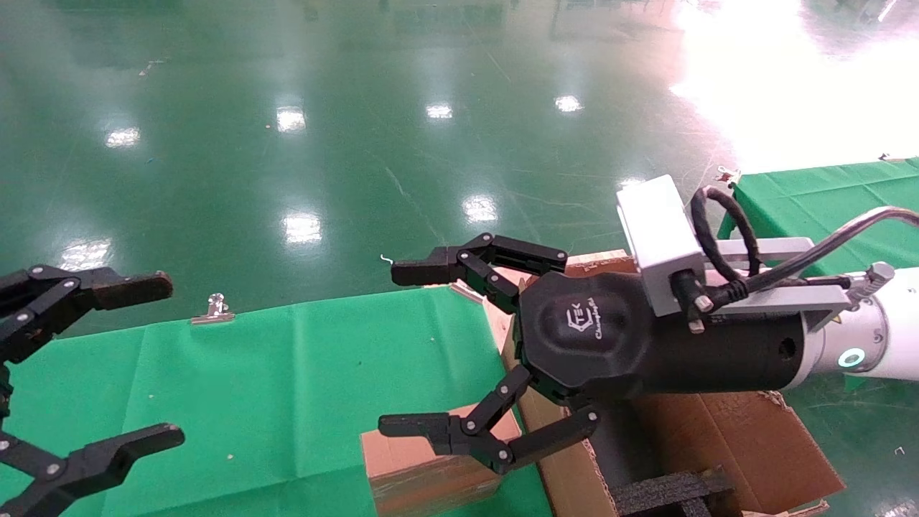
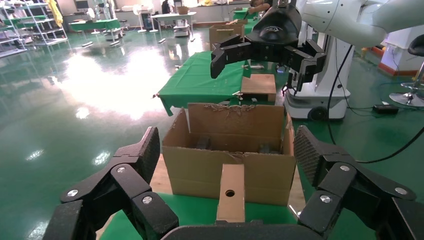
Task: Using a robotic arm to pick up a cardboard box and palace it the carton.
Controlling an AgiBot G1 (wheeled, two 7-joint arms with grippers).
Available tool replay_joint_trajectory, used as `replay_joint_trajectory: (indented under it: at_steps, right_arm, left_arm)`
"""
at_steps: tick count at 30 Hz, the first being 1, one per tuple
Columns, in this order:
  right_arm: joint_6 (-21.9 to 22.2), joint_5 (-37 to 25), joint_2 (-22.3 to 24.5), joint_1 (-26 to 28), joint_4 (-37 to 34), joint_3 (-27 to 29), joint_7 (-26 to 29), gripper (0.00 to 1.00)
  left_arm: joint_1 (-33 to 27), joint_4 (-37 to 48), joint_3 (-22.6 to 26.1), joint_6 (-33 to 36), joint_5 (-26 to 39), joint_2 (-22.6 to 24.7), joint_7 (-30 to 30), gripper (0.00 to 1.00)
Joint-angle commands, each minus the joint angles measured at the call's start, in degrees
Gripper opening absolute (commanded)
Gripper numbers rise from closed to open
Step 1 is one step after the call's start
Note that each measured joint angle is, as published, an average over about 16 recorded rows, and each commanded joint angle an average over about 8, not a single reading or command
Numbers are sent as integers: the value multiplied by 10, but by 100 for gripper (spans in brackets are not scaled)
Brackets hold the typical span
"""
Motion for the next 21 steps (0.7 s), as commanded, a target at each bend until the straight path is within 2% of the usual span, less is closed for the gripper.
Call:
replay_joint_trajectory:
  at_steps: [1,8,14,21]
  right_arm:
    - [0,2,0,-1,0,1,0,100]
    - [-1,-55,2,21,-1,-21,-1,100]
    - [-17,-157,-13,71,-3,-68,3,100]
    - [-44,-268,-54,137,-9,-140,2,100]
  left_arm:
    - [0,0,0,0,0,0,0,0]
    - [0,0,0,0,0,0,0,0]
    - [0,0,0,0,0,0,0,0]
    - [0,0,0,0,0,0,0,0]
